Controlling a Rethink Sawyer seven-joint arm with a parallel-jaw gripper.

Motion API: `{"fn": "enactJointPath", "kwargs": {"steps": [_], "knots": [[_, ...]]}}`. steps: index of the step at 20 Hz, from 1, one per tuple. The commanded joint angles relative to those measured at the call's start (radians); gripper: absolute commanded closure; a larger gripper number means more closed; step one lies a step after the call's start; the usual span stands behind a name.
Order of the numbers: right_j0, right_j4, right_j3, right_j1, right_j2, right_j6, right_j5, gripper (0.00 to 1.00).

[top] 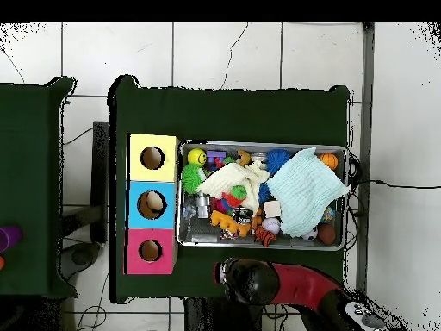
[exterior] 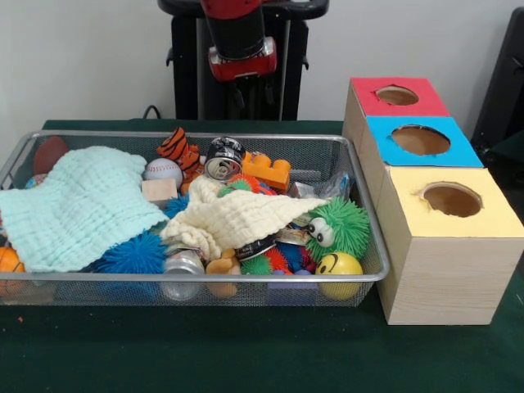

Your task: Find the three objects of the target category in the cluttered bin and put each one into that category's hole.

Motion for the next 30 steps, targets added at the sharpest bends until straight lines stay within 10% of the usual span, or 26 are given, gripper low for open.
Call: {"fn": "enactJointPath", "kwargs": {"steps": [1,8,13,19,25,30], "knots": [[0.074,0.086,-0.087,-0.213,0.093,0.005,0.279,0.0],[0.297,0.208,-0.25,-0.321,-0.056,0.278,0.983,0.0],[0.344,0.25,-0.287,-0.288,-0.09,0.374,1.119,0.0],[0.288,0.188,-0.159,-0.224,-0.062,0.157,0.43,0.0],[0.238,0.142,-0.196,-0.105,-0.051,0.105,0.3,0.0],[0.244,0.091,-0.095,-0.196,-0.039,0.091,0.008,0.0]]}}
